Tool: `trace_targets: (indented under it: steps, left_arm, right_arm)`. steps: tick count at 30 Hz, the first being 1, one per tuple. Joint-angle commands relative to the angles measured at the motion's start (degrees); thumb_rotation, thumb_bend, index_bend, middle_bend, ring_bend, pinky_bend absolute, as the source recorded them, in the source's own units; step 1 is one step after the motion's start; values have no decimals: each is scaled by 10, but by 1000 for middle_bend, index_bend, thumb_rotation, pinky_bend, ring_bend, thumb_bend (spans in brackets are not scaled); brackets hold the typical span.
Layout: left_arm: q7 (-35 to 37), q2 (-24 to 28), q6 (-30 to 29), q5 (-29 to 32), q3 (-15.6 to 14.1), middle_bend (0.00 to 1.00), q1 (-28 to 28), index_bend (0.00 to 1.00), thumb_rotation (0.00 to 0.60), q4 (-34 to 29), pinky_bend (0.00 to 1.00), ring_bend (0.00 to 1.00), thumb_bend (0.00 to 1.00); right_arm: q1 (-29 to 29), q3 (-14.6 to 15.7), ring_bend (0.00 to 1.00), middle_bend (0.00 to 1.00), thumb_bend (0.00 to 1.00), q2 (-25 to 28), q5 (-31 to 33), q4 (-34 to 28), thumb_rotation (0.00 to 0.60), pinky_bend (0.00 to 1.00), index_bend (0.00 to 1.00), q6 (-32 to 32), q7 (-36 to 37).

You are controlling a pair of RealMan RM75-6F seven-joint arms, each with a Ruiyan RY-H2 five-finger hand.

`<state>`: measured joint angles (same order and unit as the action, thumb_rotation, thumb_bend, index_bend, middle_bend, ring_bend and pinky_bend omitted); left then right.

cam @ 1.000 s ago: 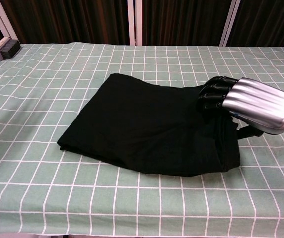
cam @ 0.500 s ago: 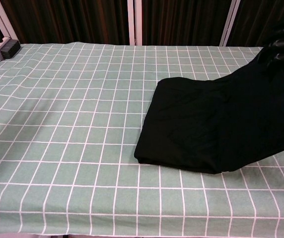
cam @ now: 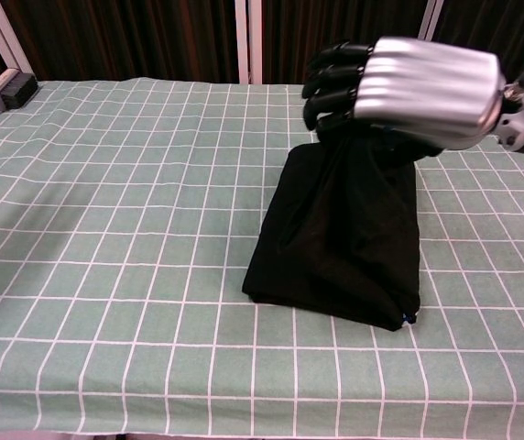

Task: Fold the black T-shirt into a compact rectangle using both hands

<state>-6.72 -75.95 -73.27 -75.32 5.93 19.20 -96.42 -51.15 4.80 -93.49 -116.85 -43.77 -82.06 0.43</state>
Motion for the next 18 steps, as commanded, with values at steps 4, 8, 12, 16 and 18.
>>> trace_targets:
  steps: [4, 8, 12, 16, 18]
  left_arm:
    - [9, 1, -4, -4, -5, 100, -7, 145, 600, 4, 177, 64, 0]
    - [20, 1, -6, -5, -7, 100, -12, 145, 600, 9, 177, 64, 0]
    - [26, -1, -4, -5, -7, 100, -14, 144, 600, 14, 178, 64, 0]
    - [25, -2, -5, -7, -6, 100, -14, 145, 600, 14, 177, 64, 0]
    - [22, 0, -10, -9, -5, 100, -15, 145, 600, 12, 178, 64, 0]
  right_arm:
    - [-49, 23, 209, 369, 590, -73, -18, 76, 600, 194, 599, 66, 40]
    - [-48, 35, 209, 362, 590, -105, -8, 116, 600, 192, 598, 87, 57]
    - [-36, 30, 157, 290, 477, -130, 24, 140, 600, 124, 403, 130, 44]
    - [-25, 10, 1, 79, 90, -142, 64, 120, 600, 0, 15, 162, 21]
    - [-19, -3, 0, 47, 43, -134, 78, 96, 600, 0, 0, 140, 17]
